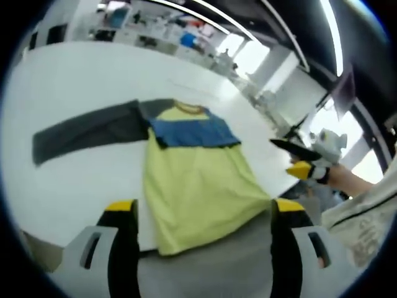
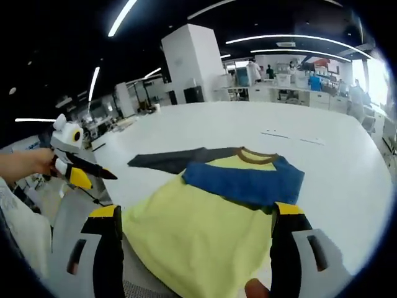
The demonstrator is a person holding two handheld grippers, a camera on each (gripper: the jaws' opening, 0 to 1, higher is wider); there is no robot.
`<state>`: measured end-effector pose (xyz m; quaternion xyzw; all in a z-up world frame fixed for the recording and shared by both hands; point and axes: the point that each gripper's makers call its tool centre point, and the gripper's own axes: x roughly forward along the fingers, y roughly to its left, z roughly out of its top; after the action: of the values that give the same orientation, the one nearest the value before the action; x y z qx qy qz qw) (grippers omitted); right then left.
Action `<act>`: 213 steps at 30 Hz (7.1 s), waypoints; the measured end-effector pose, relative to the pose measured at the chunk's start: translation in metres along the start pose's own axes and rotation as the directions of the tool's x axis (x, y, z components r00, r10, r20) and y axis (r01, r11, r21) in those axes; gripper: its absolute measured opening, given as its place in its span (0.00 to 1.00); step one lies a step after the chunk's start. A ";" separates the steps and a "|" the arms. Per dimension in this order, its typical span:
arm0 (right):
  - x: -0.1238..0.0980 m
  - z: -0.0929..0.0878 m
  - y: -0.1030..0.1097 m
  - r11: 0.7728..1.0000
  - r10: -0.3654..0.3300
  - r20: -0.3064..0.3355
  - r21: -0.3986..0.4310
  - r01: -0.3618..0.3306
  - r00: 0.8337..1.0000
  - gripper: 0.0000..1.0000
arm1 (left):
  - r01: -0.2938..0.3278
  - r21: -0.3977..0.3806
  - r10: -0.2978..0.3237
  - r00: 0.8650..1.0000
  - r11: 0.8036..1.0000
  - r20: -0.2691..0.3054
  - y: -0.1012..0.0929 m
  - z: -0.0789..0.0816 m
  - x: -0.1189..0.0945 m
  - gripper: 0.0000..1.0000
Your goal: Fold the garment on the visible template until the final outline fits inside the template.
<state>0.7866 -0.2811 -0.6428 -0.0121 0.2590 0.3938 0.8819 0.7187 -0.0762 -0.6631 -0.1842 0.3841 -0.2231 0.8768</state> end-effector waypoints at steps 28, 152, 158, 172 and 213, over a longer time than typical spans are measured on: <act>-0.028 -0.012 0.008 0.999 -0.026 -0.033 0.019 0.027 0.999 0.98 | -0.004 -0.253 0.059 0.976 0.968 0.212 0.045 0.032 -0.006 0.83; -0.105 -0.033 -0.037 0.945 -0.235 0.043 0.243 0.218 0.971 0.86 | 0.074 -0.205 0.054 0.828 0.976 0.558 0.012 0.266 0.088 0.00; -0.108 -0.041 -0.040 0.940 -0.244 0.031 0.255 0.229 0.969 0.86 | 0.128 -0.167 -0.021 0.849 0.978 0.527 -0.034 0.260 0.122 0.00; -0.126 -0.046 -0.050 0.925 -0.286 0.037 0.273 0.265 0.958 0.86 | 0.167 -0.072 -0.130 0.922 0.983 0.364 -0.098 0.200 0.197 0.00; -0.136 -0.062 -0.058 0.909 -0.304 -0.004 0.297 0.291 0.953 0.85 | -0.010 0.125 0.012 1.000 0.992 -0.015 -0.094 0.079 0.308 0.00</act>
<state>0.7242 -0.4290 -0.6439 0.0884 0.2911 0.2120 0.9287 0.9410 -0.3062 -0.7488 -0.1248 0.3773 -0.2433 0.8848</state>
